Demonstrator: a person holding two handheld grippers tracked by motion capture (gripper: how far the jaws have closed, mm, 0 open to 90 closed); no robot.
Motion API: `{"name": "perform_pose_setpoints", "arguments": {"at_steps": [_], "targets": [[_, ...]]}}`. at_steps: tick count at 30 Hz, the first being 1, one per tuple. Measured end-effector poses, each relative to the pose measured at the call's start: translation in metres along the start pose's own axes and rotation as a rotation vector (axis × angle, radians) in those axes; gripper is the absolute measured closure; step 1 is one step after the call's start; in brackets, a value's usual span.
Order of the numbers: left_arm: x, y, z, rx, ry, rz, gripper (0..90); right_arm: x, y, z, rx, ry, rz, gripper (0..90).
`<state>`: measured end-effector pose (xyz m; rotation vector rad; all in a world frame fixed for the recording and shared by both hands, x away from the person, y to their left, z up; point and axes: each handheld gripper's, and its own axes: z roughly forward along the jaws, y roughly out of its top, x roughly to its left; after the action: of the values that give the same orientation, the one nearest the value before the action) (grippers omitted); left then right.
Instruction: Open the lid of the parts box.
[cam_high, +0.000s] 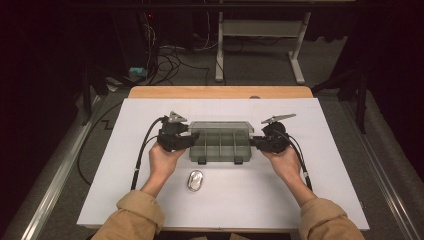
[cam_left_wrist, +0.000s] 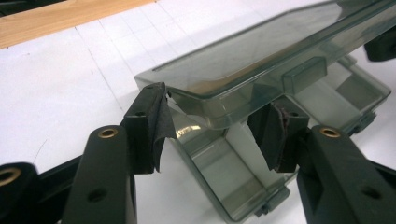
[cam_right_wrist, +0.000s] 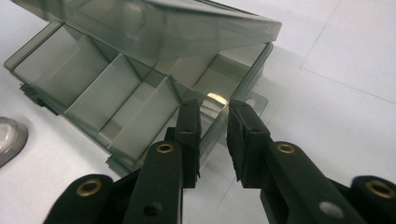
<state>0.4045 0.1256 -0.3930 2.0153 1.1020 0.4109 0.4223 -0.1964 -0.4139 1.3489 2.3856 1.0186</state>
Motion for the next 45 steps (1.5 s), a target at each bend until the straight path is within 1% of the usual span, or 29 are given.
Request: {"name": "perform_pose_setpoints", "arguments": {"at_steps": [1, 3, 6, 11, 14, 16, 19, 21, 25, 27, 29, 33, 41, 45], "targets": [[0.001, 0.001, 0.0, -0.003, -0.002, -0.004, 48.0, 0.0, 0.0, 0.0, 0.0, 0.0, 0.0, 73.9], [0.002, 0.004, 0.0, -0.006, -0.002, -0.007, 48.8, -0.002, 0.0, 0.003, 0.012, -0.001, 0.019, 72.9], [0.004, 0.008, 0.0, -0.023, 0.0, -0.013, 49.2, -0.003, 0.001, 0.005, 0.019, -0.004, 0.026, 72.5], [0.009, 0.011, 0.003, -0.047, -0.001, -0.036, 51.2, -0.004, 0.006, 0.009, 0.027, -0.01, 0.043, 72.4], [0.011, 0.012, 0.007, -0.05, -0.006, -0.048, 51.7, -0.004, 0.008, 0.012, 0.032, -0.01, 0.043, 72.4], [0.013, 0.012, 0.007, -0.054, -0.004, -0.052, 52.1, -0.003, 0.011, 0.016, 0.041, -0.011, 0.053, 72.0], [0.016, 0.014, 0.008, -0.056, 0.0, -0.06, 52.5, -0.004, 0.012, 0.02, 0.054, -0.018, 0.054, 72.0], [0.017, 0.015, 0.009, -0.048, 0.006, -0.054, 52.6, -0.004, 0.013, 0.023, 0.069, -0.024, 0.06, 72.1], [0.015, 0.021, 0.011, -0.04, 0.017, -0.033, 52.6, -0.004, 0.014, 0.024, 0.074, -0.031, 0.059, 72.2], [0.016, 0.024, 0.012, -0.043, 0.021, -0.038, 52.6, -0.004, 0.015, 0.025, 0.084, -0.035, 0.064, 72.9], [0.017, 0.027, 0.014, -0.043, 0.028, -0.039, 53.0, -0.005, 0.016, 0.025, 0.09, -0.027, 0.076, 72.9], [0.018, 0.033, 0.018, -0.051, 0.039, -0.039, 54.3, -0.005, 0.015, 0.025, 0.087, -0.025, 0.082, 73.2], [0.024, 0.042, 0.025, -0.048, 0.058, -0.039, 57.4, -0.003, 0.015, 0.025, 0.095, -0.037, 0.059, 74.0], [0.03, 0.042, 0.031, -0.04, 0.057, -0.061, 59.7, -0.003, 0.015, 0.024, 0.094, -0.039, 0.057, 74.2]]}}
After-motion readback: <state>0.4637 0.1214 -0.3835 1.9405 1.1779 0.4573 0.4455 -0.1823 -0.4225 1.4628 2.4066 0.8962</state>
